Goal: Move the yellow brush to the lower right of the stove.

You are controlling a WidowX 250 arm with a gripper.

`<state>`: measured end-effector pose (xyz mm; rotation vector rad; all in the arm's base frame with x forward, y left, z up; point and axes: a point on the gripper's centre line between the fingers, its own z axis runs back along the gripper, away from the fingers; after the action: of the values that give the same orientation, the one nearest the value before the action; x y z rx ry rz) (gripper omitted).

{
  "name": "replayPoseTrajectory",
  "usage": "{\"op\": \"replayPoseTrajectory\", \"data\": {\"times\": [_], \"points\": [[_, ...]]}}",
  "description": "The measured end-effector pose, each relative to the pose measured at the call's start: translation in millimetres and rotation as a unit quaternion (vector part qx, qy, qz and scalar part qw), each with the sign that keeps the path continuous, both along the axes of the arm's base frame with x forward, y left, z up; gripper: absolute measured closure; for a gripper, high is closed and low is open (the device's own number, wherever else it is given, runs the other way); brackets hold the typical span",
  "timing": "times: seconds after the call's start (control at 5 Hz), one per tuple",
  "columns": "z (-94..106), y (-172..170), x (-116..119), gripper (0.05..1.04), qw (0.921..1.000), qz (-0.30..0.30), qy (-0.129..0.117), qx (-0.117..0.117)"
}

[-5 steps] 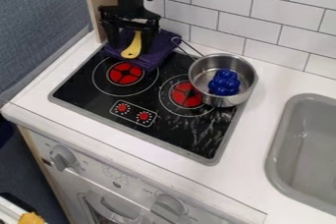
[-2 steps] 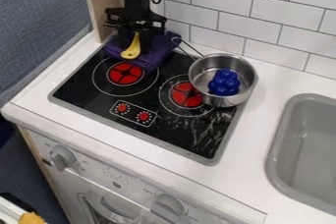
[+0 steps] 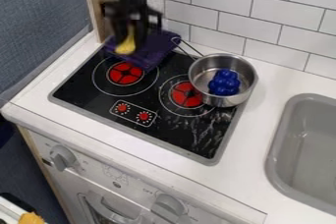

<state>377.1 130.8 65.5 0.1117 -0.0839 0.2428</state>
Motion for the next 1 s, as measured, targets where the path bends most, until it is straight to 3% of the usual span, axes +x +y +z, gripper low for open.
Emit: {"op": "replayPoseTrajectory", "data": {"times": [0.2, 0.4, 0.6, 0.8, 1.0], "points": [[35.3, -16, -24, 0.676, 0.9996, -0.012, -0.017, 0.021], [39.5, -61, -60, 0.677, 0.9991, -0.04, -0.003, 0.016], [24.2, -103, -97, 0.677, 0.9988, -0.047, 0.009, -0.01], [5.2, -153, -123, 0.677, 0.9966, -0.078, 0.021, -0.015], [-3.3, -161, -126, 0.677, 0.9968, -0.073, 0.03, -0.013]]}}
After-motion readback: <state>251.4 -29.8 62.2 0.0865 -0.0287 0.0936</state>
